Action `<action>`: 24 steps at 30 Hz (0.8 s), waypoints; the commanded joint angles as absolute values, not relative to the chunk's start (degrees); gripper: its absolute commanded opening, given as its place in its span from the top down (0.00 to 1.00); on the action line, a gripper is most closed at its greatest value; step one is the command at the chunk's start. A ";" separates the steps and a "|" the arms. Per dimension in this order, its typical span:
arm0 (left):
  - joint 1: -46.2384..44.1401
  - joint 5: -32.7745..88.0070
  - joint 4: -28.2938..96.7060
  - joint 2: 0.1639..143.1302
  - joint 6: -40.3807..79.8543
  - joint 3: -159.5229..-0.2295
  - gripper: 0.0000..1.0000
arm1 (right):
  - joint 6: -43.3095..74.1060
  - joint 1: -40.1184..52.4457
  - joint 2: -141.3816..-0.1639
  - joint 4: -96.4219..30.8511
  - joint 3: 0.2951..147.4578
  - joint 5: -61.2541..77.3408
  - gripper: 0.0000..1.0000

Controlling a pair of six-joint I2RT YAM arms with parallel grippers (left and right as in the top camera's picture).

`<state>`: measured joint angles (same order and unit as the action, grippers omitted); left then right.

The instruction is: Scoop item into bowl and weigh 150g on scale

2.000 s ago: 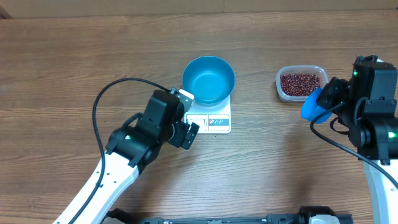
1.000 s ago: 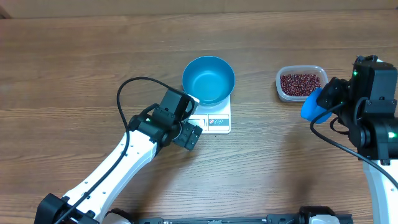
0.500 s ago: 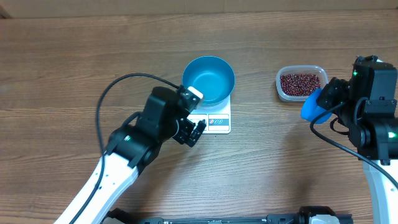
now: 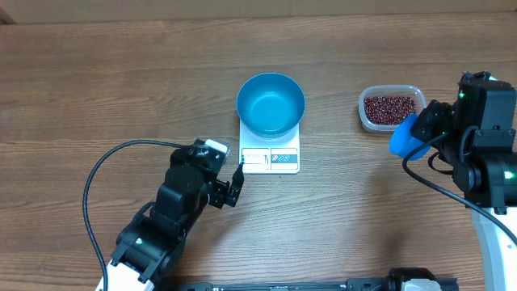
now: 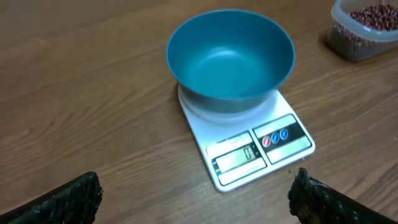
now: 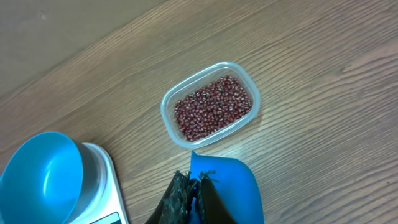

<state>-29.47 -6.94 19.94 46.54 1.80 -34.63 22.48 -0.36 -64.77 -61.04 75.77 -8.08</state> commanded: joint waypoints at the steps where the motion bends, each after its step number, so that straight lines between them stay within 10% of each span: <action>1: -29.32 -7.51 18.57 47.81 3.25 -34.33 0.00 | 22.65 -0.49 -64.42 -60.49 76.95 -7.42 0.96; 24: -29.32 2.39 13.65 49.87 -0.89 -34.33 0.00 | 22.61 -0.49 -64.42 -60.51 76.95 -7.46 0.96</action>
<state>-29.47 1.54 13.67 49.80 0.01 -34.50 22.48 -0.34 -64.77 -60.95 75.77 -7.68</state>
